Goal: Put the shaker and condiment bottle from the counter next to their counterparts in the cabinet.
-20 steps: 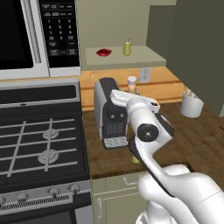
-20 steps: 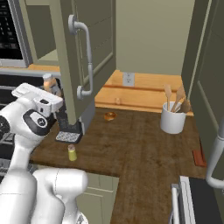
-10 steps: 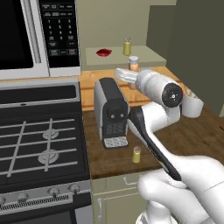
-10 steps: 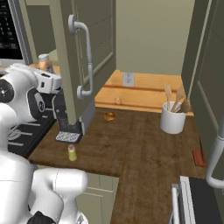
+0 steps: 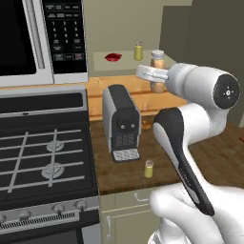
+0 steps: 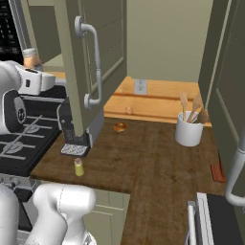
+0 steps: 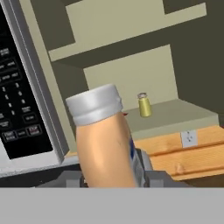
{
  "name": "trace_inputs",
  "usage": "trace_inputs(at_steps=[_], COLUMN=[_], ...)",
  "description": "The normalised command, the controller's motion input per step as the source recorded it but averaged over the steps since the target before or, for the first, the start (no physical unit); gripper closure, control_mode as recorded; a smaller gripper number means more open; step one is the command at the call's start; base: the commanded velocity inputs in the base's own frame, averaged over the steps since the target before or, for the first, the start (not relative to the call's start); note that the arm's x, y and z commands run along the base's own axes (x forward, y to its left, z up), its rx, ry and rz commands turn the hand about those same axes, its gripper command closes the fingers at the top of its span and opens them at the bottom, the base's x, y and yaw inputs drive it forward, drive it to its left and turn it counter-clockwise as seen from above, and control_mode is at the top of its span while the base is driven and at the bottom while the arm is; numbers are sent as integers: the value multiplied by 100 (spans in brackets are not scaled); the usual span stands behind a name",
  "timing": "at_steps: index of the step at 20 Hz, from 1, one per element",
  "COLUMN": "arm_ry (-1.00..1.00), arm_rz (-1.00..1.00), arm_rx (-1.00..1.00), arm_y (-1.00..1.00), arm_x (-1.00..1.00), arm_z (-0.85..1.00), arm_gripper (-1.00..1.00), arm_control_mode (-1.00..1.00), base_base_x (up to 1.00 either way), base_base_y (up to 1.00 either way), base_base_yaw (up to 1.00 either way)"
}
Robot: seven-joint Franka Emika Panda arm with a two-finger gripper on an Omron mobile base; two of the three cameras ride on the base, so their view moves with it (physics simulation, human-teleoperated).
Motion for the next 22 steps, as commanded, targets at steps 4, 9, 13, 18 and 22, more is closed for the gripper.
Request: trace_inputs(at_steps=[4,9,13,18,22], arm_ry=[-8,1,0,-4,-1], arm_rz=[8,10,3,0,0], arm_rx=[8,5,0,3,0], arm_y=[-18,8,32,6,6], arm_x=[-1,30,2,27,67], arm_z=[17,39,4,0,0], arm_gripper=[100,100,100,100,100], arm_control_mode=[-100,-100,-100,-100,-100], base_base_x=[0,0,0,0,0], base_base_y=[0,0,0,0,0], base_base_yaw=[0,0,0,0,0])
